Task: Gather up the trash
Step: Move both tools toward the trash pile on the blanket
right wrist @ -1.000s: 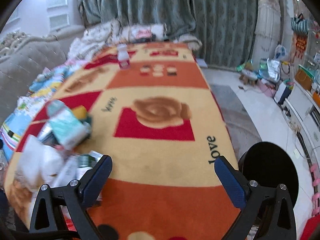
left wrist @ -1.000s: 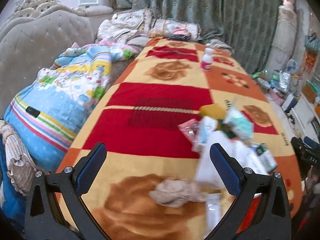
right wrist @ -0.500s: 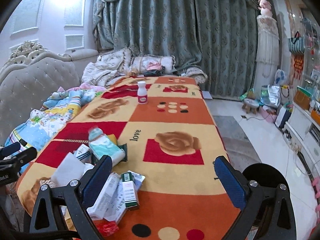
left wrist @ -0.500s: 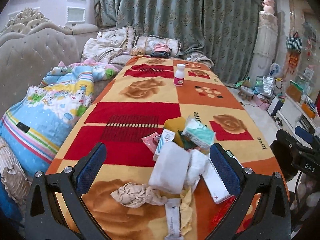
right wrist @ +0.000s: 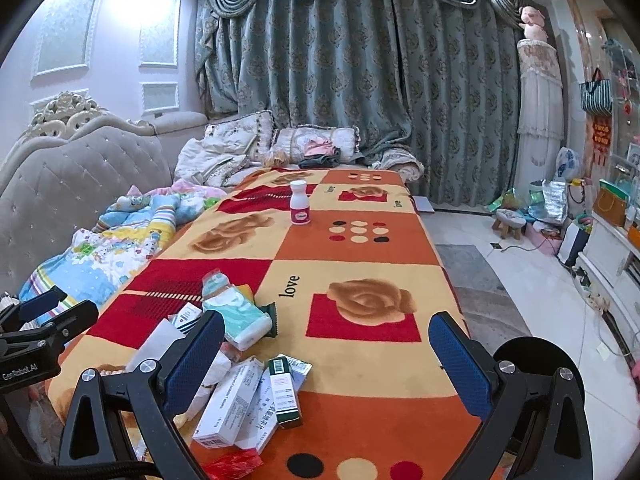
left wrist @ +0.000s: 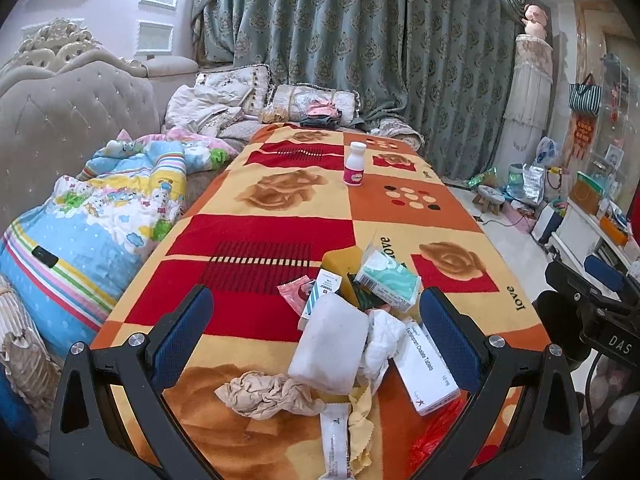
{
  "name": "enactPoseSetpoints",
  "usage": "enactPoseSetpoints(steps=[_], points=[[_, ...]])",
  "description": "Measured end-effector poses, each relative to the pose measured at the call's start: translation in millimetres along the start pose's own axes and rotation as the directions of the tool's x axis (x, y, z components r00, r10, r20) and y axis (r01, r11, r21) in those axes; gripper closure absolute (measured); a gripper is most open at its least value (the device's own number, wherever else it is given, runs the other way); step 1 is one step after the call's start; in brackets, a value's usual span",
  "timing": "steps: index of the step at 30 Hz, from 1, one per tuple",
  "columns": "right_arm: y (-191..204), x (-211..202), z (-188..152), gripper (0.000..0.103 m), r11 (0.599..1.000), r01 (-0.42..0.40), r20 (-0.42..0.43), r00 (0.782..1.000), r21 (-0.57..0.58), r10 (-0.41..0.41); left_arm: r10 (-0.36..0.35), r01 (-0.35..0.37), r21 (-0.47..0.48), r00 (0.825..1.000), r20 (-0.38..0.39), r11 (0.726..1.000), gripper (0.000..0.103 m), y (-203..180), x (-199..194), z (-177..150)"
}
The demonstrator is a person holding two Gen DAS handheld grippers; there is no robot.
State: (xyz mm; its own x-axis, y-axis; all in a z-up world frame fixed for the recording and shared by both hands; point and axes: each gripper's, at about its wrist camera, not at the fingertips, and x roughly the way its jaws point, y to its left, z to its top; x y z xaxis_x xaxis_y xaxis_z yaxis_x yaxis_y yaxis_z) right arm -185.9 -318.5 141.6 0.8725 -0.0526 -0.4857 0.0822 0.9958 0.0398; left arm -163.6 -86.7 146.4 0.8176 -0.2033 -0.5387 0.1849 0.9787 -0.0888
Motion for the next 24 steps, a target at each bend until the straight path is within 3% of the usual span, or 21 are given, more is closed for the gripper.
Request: enactPoseSetpoints(steps=[24], points=[[0.5, -0.7, 3.0, 0.001, 1.000, -0.002, -0.004, 1.000, -0.005, 0.002, 0.011, -0.011, 0.006, 1.000, -0.007, 1.000, 0.001, -7.8, 4.8, -4.9]])
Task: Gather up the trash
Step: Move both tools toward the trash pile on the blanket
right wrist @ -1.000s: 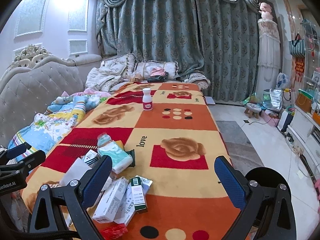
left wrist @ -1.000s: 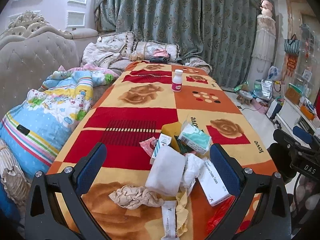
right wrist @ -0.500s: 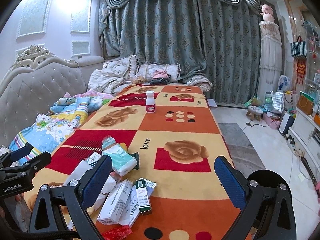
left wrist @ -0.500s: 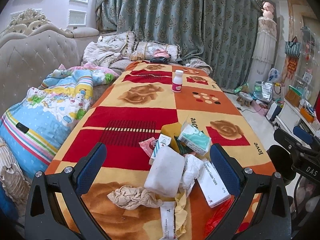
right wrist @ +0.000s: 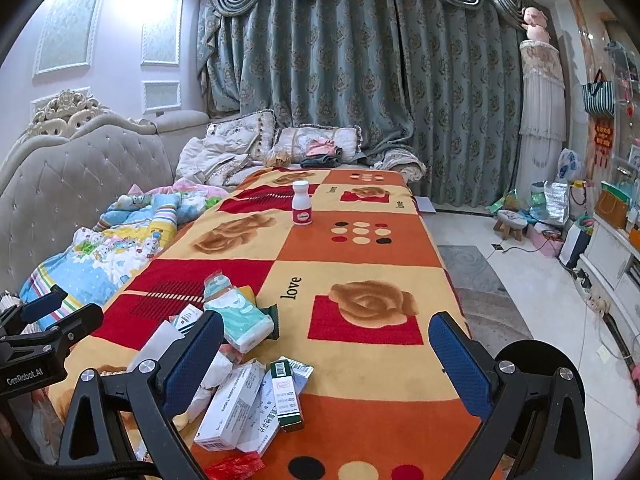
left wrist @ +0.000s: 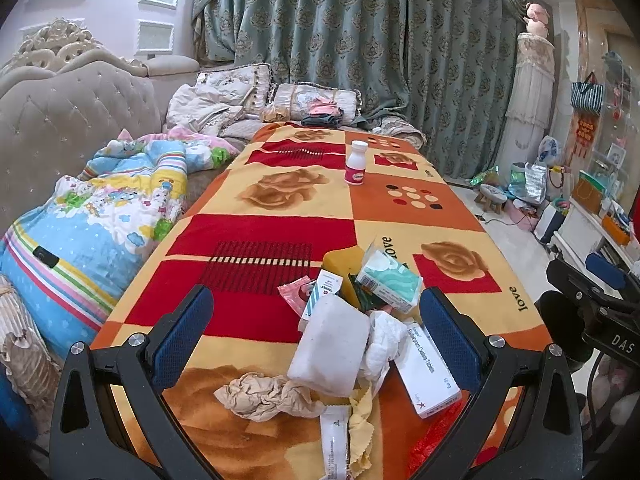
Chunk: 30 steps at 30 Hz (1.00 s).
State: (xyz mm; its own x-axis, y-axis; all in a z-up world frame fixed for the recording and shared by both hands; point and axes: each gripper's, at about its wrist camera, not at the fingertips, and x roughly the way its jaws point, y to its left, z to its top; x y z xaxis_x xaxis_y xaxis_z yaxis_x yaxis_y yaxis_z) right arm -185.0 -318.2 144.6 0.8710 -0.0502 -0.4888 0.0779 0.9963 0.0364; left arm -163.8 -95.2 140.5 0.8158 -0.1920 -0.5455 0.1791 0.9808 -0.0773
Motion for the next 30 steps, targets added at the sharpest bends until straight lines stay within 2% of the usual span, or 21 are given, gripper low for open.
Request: enactPoseSetpoints(steps=[30], points=[[-4.0, 6.7, -2.6, 0.001, 1.000, -0.015, -0.042, 0.999, 0.017, 0.015, -0.022, 0.022, -0.003, 1.000, -0.018, 1.000, 0.001, -8.1, 2.8, -4.4]])
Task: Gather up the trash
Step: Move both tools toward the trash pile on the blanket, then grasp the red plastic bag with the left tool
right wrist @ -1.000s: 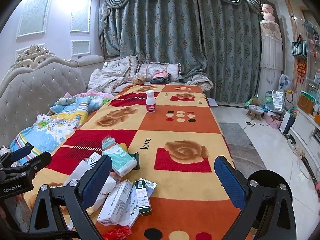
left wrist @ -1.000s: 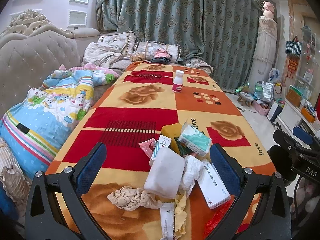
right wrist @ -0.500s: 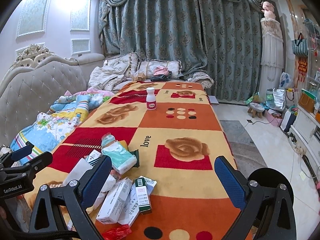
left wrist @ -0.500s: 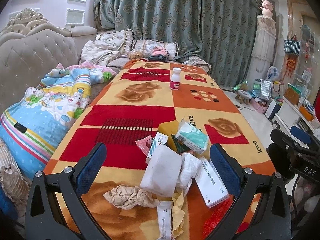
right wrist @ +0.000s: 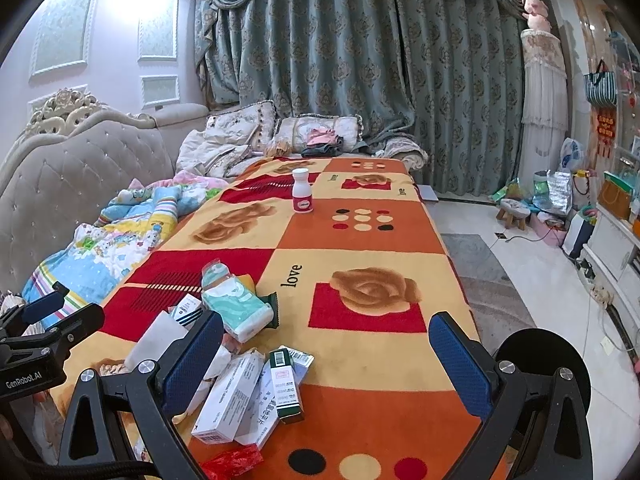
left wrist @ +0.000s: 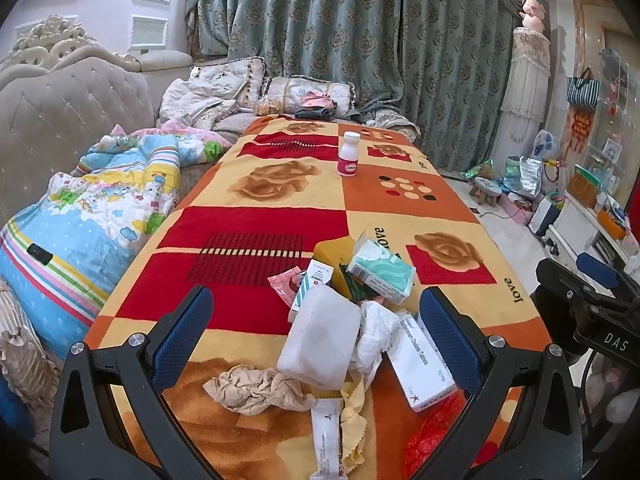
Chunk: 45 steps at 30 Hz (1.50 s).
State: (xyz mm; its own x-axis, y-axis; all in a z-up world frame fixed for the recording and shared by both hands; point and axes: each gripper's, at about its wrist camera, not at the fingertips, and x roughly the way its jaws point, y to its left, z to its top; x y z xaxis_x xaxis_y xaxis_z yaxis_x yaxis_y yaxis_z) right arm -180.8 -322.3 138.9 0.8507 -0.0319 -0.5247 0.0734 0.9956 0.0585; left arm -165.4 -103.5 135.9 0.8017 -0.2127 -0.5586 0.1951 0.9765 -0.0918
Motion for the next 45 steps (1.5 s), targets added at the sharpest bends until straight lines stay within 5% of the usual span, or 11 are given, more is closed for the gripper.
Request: enactPoseSetpoints(steps=[27, 45], points=[[-3.3, 6.6, -9.2, 0.001, 1.000, -0.004, -0.030, 1.000, -0.004, 0.004, -0.035, 0.036, 0.015, 0.998, -0.054, 0.999, 0.000, -3.0, -6.3, -6.6], [-10.9, 12.6, -17.2, 0.001, 1.000, -0.023, -0.085, 0.996, 0.010, 0.024, -0.140, 0.153, 0.082, 0.979, -0.151, 0.985, 0.000, -16.5, -23.2, -24.4]])
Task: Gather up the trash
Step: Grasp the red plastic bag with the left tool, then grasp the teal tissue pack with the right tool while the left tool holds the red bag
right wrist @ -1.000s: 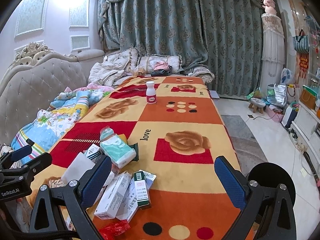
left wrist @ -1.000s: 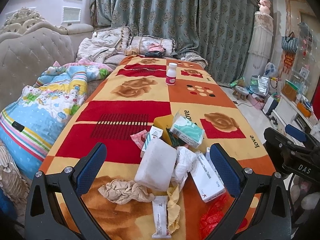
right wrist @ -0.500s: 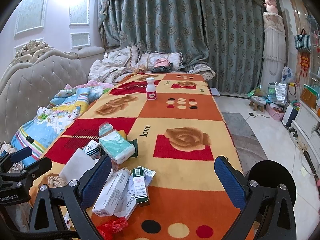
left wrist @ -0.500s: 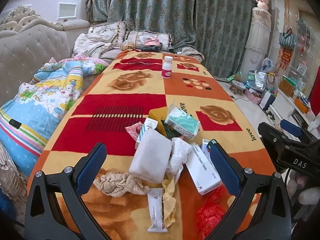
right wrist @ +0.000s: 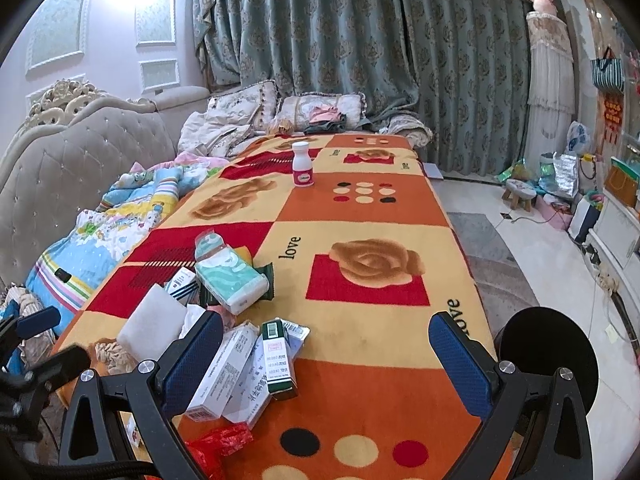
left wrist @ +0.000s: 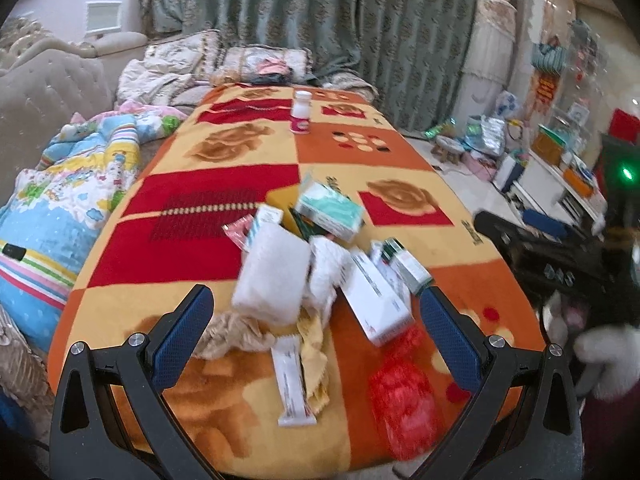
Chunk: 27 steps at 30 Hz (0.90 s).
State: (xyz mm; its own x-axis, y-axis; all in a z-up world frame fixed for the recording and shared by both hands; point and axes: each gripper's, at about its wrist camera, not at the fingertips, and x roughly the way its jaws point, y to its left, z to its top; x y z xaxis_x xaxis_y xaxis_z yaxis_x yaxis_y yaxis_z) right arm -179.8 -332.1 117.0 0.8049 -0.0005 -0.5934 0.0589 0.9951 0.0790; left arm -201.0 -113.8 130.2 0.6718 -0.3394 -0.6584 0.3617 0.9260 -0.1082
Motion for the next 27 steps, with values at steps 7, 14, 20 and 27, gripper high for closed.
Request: enactPoseSetpoints(steps=[7, 14, 20, 27], points=[[-8.2, 8.6, -8.2, 0.001, 1.000, -0.004, -0.056, 0.998, -0.026, 0.002, -0.061, 0.071, 0.095, 0.992, -0.106, 0.993, 0.000, -20.3, 5.8, -36.4], [-7.0, 29.4, -23.5, 0.005, 0.996, -0.063, -0.145, 0.988, -0.057, 0.055, -0.138, 0.161, 0.096, 0.968, -0.210, 0.982, 0.001, -37.7, 30.0, -60.3], [2.4, 62.6, -29.2, 0.020, 0.987, -0.155, -0.241, 0.960, -0.046, 0.140, -0.176, 0.204, 0.063, 0.938, -0.300, 0.977, 0.030, -36.2, 58.5, -71.5], [16.4, 108.4, -26.4, 0.049, 0.977, -0.211, -0.330, 0.925, -0.041, 0.186, -0.227, 0.251, 0.026, 0.912, -0.340, 0.968, 0.068, -34.4, 64.7, -68.1]])
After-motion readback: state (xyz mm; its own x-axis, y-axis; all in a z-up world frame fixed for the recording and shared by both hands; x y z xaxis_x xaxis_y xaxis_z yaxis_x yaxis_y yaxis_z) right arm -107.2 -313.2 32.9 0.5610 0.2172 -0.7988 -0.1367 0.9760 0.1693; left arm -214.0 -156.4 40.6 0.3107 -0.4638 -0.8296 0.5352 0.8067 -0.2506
